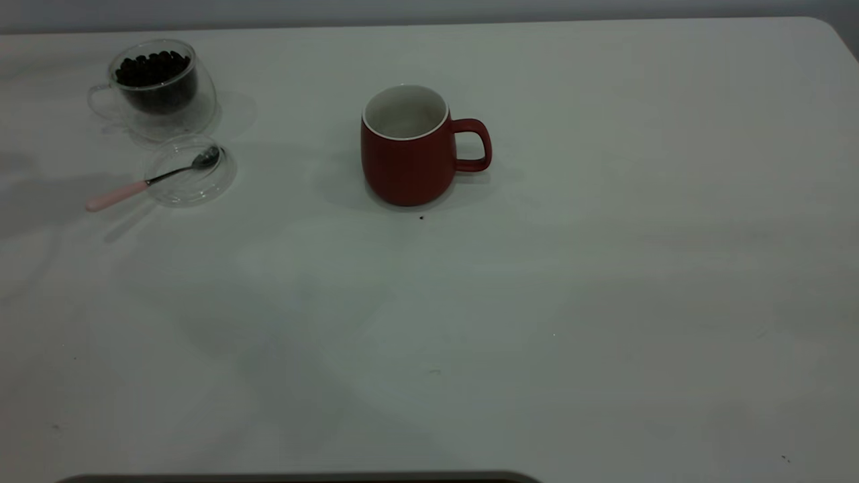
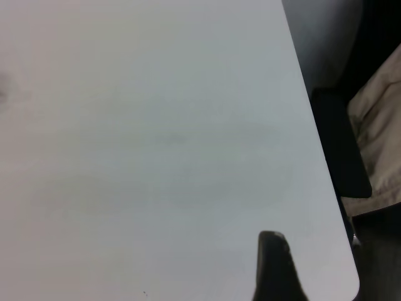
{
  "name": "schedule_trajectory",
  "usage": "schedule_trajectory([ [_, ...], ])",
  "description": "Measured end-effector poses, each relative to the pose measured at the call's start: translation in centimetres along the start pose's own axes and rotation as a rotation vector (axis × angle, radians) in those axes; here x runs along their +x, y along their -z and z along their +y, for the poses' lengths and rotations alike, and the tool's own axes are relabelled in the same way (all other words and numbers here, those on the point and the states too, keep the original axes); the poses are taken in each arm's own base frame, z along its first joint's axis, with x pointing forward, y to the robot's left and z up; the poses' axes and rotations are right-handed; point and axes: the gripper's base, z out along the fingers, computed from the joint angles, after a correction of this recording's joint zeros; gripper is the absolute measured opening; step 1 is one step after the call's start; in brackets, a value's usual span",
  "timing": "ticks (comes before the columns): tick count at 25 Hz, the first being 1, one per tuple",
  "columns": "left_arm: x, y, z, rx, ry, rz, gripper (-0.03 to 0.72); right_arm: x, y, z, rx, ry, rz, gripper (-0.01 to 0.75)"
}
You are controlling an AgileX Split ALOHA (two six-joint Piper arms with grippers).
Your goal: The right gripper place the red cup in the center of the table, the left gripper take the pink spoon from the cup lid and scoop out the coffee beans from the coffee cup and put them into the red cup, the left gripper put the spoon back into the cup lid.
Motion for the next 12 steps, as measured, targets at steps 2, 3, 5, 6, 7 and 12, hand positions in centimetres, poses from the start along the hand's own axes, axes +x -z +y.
schedule_trajectory([
  [2, 0.0, 1.1, -4.0, 0.006, -0.057, 0.004, 0.521, 0.0, 0.0, 0.0, 0.0, 0.0, 0.0, 0.508],
  [3, 0.2, 1.4, -6.2, 0.009, -0.091, 0.021, 0.521, 0.0, 0.0, 0.0, 0.0, 0.0, 0.0, 0.508],
  [5, 1.3, 1.4, -10.1, -0.014, -0.163, 0.079, 0.521, 0.0, 0.0, 0.0, 0.0, 0.0, 0.0, 0.508],
  [6, 2.0, 1.3, -12.0, -0.037, -0.203, 0.112, 0.521, 0.0, 0.0, 0.0, 0.0, 0.0, 0.0, 0.508],
  [7, 2.7, 1.3, -13.8, -0.059, -0.238, 0.141, 0.521, 0.0, 0.0, 0.0, 0.0, 0.0, 0.0, 0.508],
  [12, 6.6, 2.7, -19.1, -0.317, -0.332, 0.257, 0.521, 0.0, 0.0, 0.0, 0.0, 0.0, 0.0, 0.508],
])
